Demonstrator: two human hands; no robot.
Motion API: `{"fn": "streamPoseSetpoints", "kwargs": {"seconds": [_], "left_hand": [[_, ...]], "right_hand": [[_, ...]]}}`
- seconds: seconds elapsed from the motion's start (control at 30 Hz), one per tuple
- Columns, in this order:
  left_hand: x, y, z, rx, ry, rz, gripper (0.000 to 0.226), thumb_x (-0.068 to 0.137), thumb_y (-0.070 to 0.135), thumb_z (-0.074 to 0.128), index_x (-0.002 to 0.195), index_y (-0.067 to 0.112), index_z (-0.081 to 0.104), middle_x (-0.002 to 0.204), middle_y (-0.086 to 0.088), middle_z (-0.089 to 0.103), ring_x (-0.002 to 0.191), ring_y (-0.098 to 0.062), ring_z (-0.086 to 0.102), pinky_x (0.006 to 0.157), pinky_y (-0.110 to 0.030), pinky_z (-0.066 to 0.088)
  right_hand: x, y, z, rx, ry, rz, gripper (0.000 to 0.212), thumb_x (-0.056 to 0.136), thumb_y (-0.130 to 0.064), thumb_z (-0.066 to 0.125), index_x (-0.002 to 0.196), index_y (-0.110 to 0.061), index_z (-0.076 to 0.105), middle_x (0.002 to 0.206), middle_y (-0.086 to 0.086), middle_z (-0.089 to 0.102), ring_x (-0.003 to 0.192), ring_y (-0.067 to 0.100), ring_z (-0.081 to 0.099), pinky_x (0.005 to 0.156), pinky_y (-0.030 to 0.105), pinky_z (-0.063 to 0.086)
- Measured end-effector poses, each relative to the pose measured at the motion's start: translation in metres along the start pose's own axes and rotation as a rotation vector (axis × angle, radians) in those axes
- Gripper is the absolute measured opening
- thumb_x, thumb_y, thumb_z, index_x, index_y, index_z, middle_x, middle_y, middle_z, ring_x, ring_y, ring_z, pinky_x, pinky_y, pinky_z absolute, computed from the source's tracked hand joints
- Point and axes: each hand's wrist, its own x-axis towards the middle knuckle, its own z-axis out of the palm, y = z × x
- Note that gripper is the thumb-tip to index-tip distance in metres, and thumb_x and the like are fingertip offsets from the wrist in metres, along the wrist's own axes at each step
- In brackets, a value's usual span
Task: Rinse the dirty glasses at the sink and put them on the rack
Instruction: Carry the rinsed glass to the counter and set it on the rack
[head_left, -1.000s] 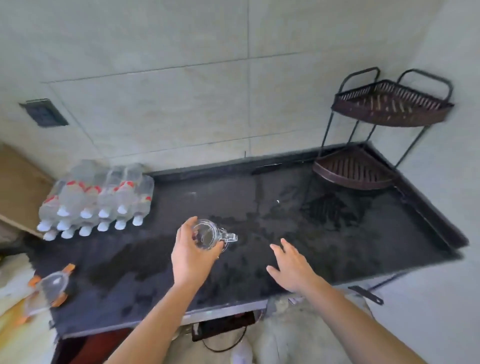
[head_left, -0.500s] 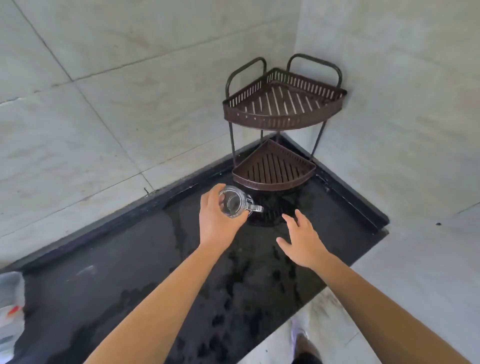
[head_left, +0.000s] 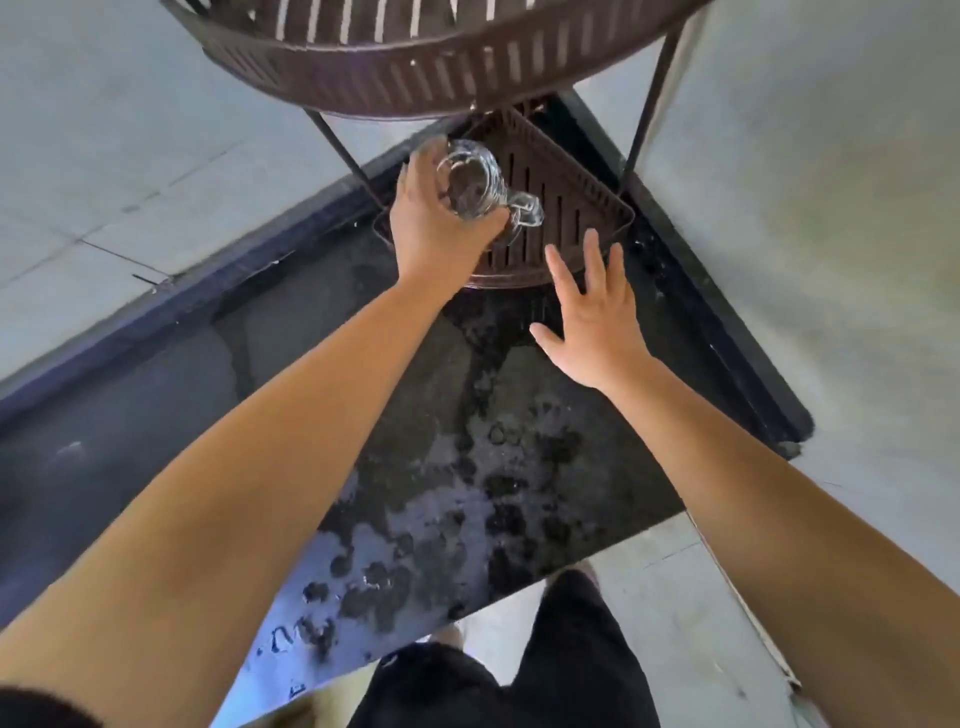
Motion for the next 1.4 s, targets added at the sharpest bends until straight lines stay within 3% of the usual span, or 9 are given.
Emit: {"fn": "streamPoseSetpoints", "kwargs": {"seconds": [0.13, 0.5, 0.6, 0.7, 0.8, 0.9, 1.03, 1.17, 1.4], "left_hand": [[0.038, 0.009, 0.024, 0.126, -0.017, 0.045, 0.081, 0.071, 0.038, 0.082, 0.142, 0.025, 0.046, 0.132, 0.01, 0.056, 0.115, -0.003, 0.052, 0.097, -0.018, 0.042], [0.068, 0.027, 0.043, 0.3, -0.172, 0.098, 0.078, 0.092, 0.013, 0.067, 0.158, 0.024, 0.027, 0.16, -0.009, 0.025, 0.143, -0.019, 0.037, 0.109, -0.014, 0.03], [0.039, 0.015, 0.02, 0.299, -0.14, 0.103, 0.077, 0.096, 0.02, 0.063, 0.16, 0.028, 0.02, 0.168, -0.012, 0.005, 0.152, -0.028, 0.02, 0.118, -0.034, 0.034], [-0.022, -0.028, -0.021, 0.448, -0.03, 0.164, 0.067, 0.103, 0.036, 0.048, 0.161, 0.027, 0.017, 0.168, -0.014, 0.001, 0.155, -0.034, 0.005, 0.123, -0.051, 0.022], [-0.102, -0.082, -0.083, 0.69, 0.005, 0.109, 0.062, 0.107, 0.046, 0.032, 0.161, 0.024, 0.013, 0.168, -0.018, -0.003, 0.154, -0.038, -0.004, 0.124, -0.057, 0.008], [-0.174, -0.131, -0.157, 0.845, 0.057, -0.038, 0.065, 0.105, 0.052, 0.023, 0.162, 0.021, 0.01, 0.167, -0.019, -0.007, 0.154, -0.038, -0.007, 0.122, -0.061, 0.006], [-0.266, -0.172, -0.265, 0.839, 0.282, -0.242, 0.067, 0.105, 0.049, 0.034, 0.16, 0.014, 0.018, 0.167, -0.022, 0.0, 0.154, -0.04, -0.002, 0.122, -0.062, 0.007], [-0.382, -0.209, -0.356, 0.8, 0.472, -0.388, 0.069, 0.103, 0.052, 0.029, 0.16, 0.015, 0.018, 0.167, -0.02, 0.0, 0.154, -0.039, -0.002, 0.122, -0.062, 0.006], [-0.642, -0.291, -0.476, 0.732, 0.728, -0.735, 0.072, 0.099, 0.058, 0.023, 0.16, 0.02, 0.021, 0.168, -0.017, 0.007, 0.154, -0.037, 0.001, 0.121, -0.062, 0.01]], "right_hand": [[0.008, 0.013, 0.015, -0.002, 0.006, -0.044, 0.092, 0.095, -0.058, 0.058, 0.164, -0.024, 0.007, 0.169, 0.017, -0.015, 0.155, 0.046, -0.001, 0.124, 0.056, 0.017], [0.011, 0.015, 0.013, -0.066, -0.032, -0.07, 0.108, 0.087, -0.068, 0.06, 0.162, -0.03, -0.007, 0.167, 0.013, -0.026, 0.154, 0.047, -0.006, 0.124, 0.056, 0.008], [0.01, 0.008, 0.01, -0.062, -0.026, -0.045, 0.101, 0.091, -0.064, 0.058, 0.163, -0.027, -0.003, 0.167, 0.015, -0.022, 0.154, 0.046, -0.007, 0.125, 0.056, 0.008], [0.0, -0.016, 0.009, -0.024, 0.102, -0.078, 0.088, 0.097, -0.059, 0.051, 0.164, -0.019, 0.011, 0.168, 0.022, -0.009, 0.154, 0.047, -0.001, 0.124, 0.057, 0.015], [-0.016, -0.066, 0.006, -0.01, 0.129, -0.248, 0.084, 0.099, -0.06, 0.046, 0.162, -0.013, 0.017, 0.168, 0.024, -0.002, 0.154, 0.047, 0.005, 0.122, 0.058, 0.019], [-0.032, -0.129, -0.002, -0.049, 0.11, -0.449, 0.084, 0.1, -0.062, 0.041, 0.163, -0.013, 0.015, 0.169, 0.023, -0.003, 0.154, 0.046, 0.005, 0.123, 0.057, 0.017], [-0.066, -0.232, -0.016, -0.104, 0.109, -0.619, 0.084, 0.101, -0.064, 0.034, 0.164, -0.016, 0.004, 0.169, 0.02, -0.01, 0.156, 0.042, -0.004, 0.125, 0.054, 0.009], [-0.137, -0.35, -0.008, -0.147, 0.131, -0.782, 0.084, 0.101, -0.064, 0.032, 0.164, -0.018, -0.001, 0.169, 0.018, -0.015, 0.156, 0.041, -0.007, 0.125, 0.051, 0.004], [-0.333, -0.561, 0.089, -0.195, 0.028, -1.151, 0.082, 0.103, -0.061, 0.031, 0.163, -0.017, -0.005, 0.167, 0.019, -0.019, 0.156, 0.04, -0.002, 0.126, 0.05, 0.012]]}}
